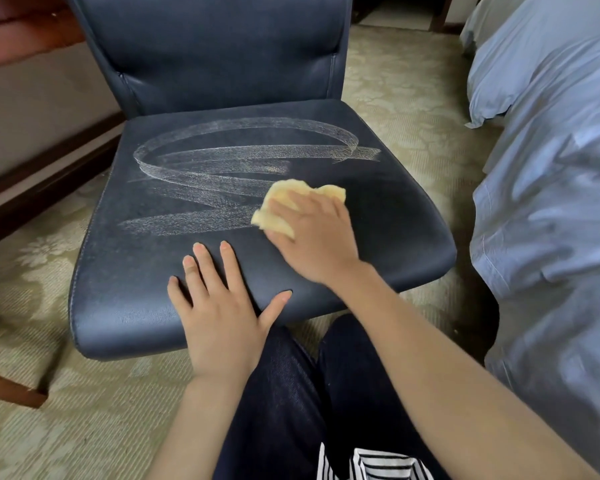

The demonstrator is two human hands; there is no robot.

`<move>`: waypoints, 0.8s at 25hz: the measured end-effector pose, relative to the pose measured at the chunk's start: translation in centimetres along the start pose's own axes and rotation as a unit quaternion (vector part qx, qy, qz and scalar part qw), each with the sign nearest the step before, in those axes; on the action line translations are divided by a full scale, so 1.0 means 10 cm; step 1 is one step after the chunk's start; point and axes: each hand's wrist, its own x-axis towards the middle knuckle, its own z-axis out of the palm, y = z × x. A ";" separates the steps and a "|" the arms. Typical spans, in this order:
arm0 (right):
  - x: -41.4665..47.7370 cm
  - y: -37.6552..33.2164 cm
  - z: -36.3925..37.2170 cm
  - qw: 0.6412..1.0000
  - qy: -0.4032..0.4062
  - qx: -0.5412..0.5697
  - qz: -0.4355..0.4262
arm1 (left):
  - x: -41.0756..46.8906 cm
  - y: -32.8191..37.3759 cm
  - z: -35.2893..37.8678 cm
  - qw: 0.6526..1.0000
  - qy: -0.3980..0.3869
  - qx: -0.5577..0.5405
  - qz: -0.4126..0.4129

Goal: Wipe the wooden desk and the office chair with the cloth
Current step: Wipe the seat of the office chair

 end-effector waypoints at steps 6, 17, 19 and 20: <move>-0.78 0.15 0.12 0.995 0.071 0.013 -0.066 | 0.00 -0.04 0.02 1.000 0.011 -0.012 0.016; -1.01 1.32 -0.15 0.980 0.158 -0.014 0.120 | -0.04 0.03 0.02 1.000 0.009 -0.013 0.013; -0.80 1.45 -0.24 0.980 0.119 0.017 0.160 | -0.05 0.05 0.00 1.000 0.003 -0.011 0.014; -0.67 1.49 -0.28 0.979 0.100 0.028 0.173 | -0.06 0.07 -0.01 1.000 0.000 -0.009 0.014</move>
